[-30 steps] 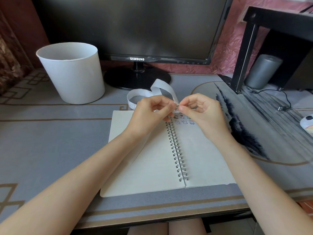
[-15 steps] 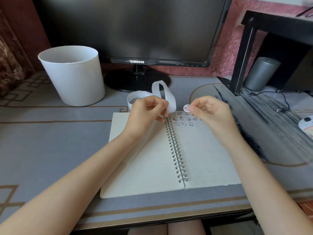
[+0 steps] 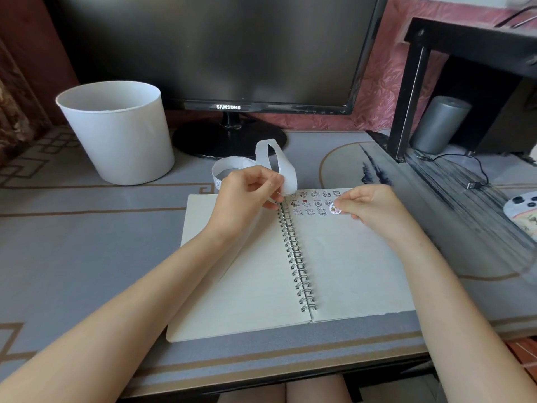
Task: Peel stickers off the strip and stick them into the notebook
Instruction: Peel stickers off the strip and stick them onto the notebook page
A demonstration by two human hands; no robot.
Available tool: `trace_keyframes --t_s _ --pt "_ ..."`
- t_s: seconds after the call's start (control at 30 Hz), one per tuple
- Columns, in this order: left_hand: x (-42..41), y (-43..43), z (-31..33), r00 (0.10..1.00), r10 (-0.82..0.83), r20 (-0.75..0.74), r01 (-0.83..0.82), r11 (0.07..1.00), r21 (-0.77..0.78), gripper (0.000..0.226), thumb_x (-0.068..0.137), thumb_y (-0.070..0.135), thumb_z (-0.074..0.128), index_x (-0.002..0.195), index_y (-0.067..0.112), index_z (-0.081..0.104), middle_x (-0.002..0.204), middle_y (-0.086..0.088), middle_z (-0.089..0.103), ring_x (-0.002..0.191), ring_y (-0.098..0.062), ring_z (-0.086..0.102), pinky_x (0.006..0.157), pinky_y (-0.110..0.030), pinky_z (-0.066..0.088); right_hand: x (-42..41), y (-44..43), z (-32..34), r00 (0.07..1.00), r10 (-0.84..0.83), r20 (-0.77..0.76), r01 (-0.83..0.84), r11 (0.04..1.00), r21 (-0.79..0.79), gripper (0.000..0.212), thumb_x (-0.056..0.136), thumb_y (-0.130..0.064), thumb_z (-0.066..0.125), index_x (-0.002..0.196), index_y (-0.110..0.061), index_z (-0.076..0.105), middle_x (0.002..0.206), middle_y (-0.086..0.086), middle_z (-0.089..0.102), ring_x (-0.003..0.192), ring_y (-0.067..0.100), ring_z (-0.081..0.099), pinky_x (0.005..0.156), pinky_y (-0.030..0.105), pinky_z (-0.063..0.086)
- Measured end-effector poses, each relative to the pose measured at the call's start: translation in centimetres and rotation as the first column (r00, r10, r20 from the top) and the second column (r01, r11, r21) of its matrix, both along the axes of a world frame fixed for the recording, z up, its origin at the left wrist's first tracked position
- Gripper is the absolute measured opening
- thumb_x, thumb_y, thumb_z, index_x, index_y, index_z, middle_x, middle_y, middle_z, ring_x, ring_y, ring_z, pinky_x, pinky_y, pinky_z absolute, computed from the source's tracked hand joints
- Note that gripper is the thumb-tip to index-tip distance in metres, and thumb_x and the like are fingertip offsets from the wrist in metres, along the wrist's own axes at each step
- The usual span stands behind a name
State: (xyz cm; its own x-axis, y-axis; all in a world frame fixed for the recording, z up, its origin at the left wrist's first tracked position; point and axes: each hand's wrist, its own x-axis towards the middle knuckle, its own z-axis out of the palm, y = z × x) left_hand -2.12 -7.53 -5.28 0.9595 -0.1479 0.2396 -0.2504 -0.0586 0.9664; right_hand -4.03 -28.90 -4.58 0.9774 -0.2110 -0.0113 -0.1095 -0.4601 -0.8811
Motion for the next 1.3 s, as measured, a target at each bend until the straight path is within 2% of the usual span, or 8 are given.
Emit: trace_keyframes --t_s 0.3,0.47,0.93,1.1,1.3 --pt "-0.04 -0.07 -0.05 1.0 -0.002 -0.004 0.002 1.0 -0.004 0.019 0.094 0.01 0.057 0.078 0.007 0.065 0.071 0.0 0.065 0.068 -0.01 0.064 0.063 -0.022 0.054 -0.04 0.08 0.03 1.0 -0.008 -0.012 0.008 1.0 -0.009 0.008 0.081 -0.011 0.07 0.075 -0.016 0.069 0.063 -0.004 0.064 0.046 -0.003 0.047 0.044 0.009 0.033" --pt "0.04 0.01 -0.1 1.0 -0.011 0.006 0.011 1.0 -0.001 0.018 0.094 0.011 0.057 0.079 0.006 0.065 0.072 -0.001 0.065 0.068 -0.011 0.064 0.064 -0.024 0.055 -0.3 0.34 0.21 1.0 0.002 0.006 -0.002 1.0 -0.004 0.004 0.082 -0.007 0.069 0.08 -0.01 0.068 0.065 -0.002 0.064 0.042 -0.01 0.05 0.044 0.004 0.034" --pt "0.02 -0.04 -0.13 1.0 -0.012 0.002 0.012 1.0 -0.016 0.018 0.094 0.011 0.058 0.078 0.007 0.065 0.069 0.004 0.064 0.068 -0.011 0.063 0.065 -0.025 0.055 -0.07 0.29 0.01 1.0 -0.007 0.006 0.007 0.999 -0.04 0.002 0.081 -0.007 0.07 0.082 -0.008 0.07 0.066 -0.001 0.064 0.043 -0.01 0.051 0.045 0.003 0.035" --pt "-0.05 -0.03 -0.03 1.0 -0.012 0.014 0.012 1.0 -0.011 0.018 0.094 0.011 0.057 0.079 0.006 0.065 0.07 0.001 0.064 0.068 -0.011 0.064 0.065 -0.025 0.056 0.02 0.21 -0.12 1.0 -0.013 -0.001 0.013 0.998 -0.058 0.002 0.08 -0.009 0.07 0.081 -0.01 0.071 0.069 0.0 0.067 0.044 -0.009 0.05 0.052 0.014 0.037" --pt "-0.05 -0.07 -0.06 1.0 -0.01 0.013 0.01 1.0 -0.011 0.017 0.094 0.011 0.058 0.079 0.007 0.065 0.069 0.004 0.064 0.067 -0.01 0.064 0.063 -0.023 0.054 0.08 0.26 -0.21 1.0 -0.02 0.011 0.02 0.998 -0.065 0.002 0.079 -0.009 0.071 0.079 -0.011 0.07 0.066 -0.002 0.065 0.042 -0.009 0.049 0.041 0.005 0.032"
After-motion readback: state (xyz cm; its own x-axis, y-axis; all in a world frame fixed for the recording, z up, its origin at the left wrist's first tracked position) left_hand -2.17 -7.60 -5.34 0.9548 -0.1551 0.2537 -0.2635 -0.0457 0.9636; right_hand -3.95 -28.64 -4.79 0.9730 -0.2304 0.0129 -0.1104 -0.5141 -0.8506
